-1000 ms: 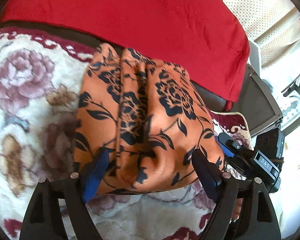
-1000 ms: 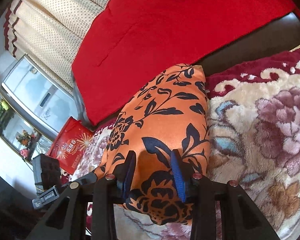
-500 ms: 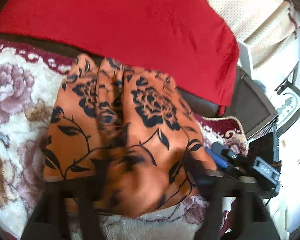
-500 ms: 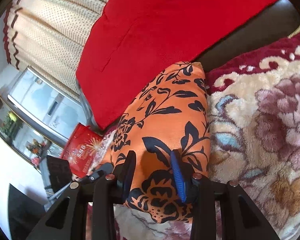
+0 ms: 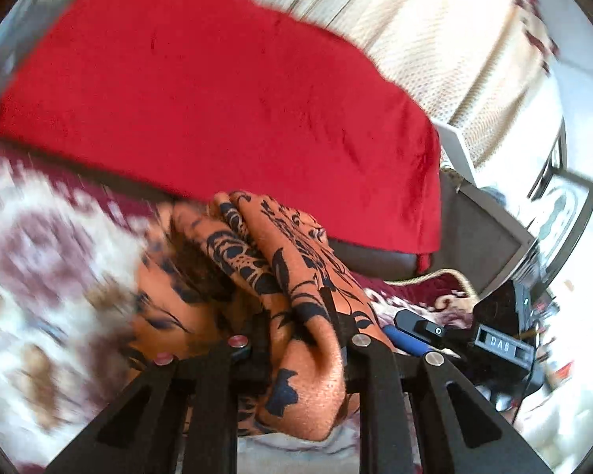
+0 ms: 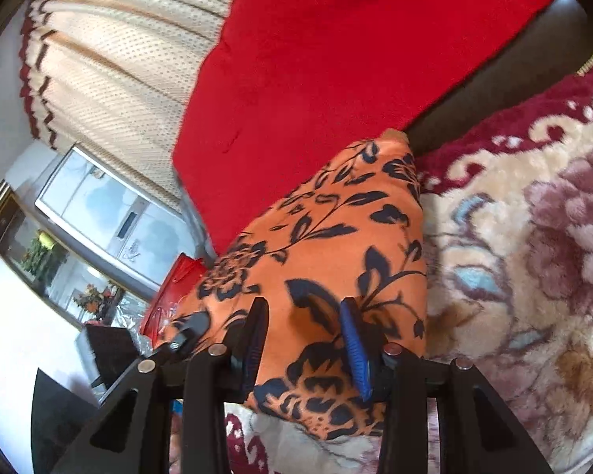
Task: Fold small clothes
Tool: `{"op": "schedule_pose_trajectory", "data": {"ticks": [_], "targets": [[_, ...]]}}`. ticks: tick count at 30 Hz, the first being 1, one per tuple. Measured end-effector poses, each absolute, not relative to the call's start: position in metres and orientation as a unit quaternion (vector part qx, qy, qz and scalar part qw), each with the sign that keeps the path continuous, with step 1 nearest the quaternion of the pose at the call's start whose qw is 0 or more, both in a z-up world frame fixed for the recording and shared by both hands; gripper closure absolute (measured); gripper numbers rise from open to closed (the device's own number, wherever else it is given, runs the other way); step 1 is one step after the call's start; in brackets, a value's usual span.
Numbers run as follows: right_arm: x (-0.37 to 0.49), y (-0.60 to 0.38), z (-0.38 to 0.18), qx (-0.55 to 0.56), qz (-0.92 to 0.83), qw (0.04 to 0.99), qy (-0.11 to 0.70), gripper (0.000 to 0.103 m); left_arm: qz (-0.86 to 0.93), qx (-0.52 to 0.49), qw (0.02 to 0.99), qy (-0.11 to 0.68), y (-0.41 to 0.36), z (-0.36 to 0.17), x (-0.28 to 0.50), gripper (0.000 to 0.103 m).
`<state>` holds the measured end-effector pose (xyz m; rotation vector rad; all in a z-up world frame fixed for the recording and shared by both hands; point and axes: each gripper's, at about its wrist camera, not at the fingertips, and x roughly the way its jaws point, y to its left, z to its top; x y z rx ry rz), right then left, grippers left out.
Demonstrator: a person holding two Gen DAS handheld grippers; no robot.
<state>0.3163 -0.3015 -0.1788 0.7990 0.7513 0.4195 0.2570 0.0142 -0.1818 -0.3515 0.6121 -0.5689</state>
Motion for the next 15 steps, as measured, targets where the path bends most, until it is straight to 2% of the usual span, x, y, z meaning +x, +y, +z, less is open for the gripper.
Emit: {"op": "schedule_pose_trajectory", "data": {"ticks": [2, 4, 6, 7, 10, 13, 15], "targets": [[0.319, -0.293, -0.178, 0.364, 0.204, 0.833, 0.362, 0.062, -0.25, -0.139, 0.911, 0.296, 0.016, -0.185, 0.257, 0.082], [0.325, -0.281, -0.185, 0.35, 0.202, 0.83, 0.385, 0.062, -0.211, -0.116, 0.898, 0.368, 0.016, -0.215, 0.279, 0.078], [0.328, -0.274, -0.192, 0.338, 0.195, 0.829, 0.4, 0.062, -0.179, -0.144, 0.869, 0.437, 0.021, -0.247, 0.299, 0.053], [0.329, -0.273, -0.193, 0.34, 0.198, 0.827, 0.401, 0.062, -0.174, -0.193, 0.854, 0.452, 0.031, -0.259, 0.307, 0.051], [0.331, -0.271, -0.193, 0.34, 0.201, 0.826, 0.403, 0.062, -0.175, -0.238, 0.839, 0.456, 0.041, -0.249, 0.314, 0.048], [0.331, -0.273, -0.196, 0.346, 0.2, 0.823, 0.403, 0.062, -0.153, -0.188, 0.876, 0.418, 0.033, -0.229, 0.306, 0.043], [0.332, -0.276, -0.199, 0.355, 0.201, 0.818, 0.405, 0.062, -0.138, -0.141, 0.898, 0.393, 0.022, -0.218, 0.302, 0.034]]}}
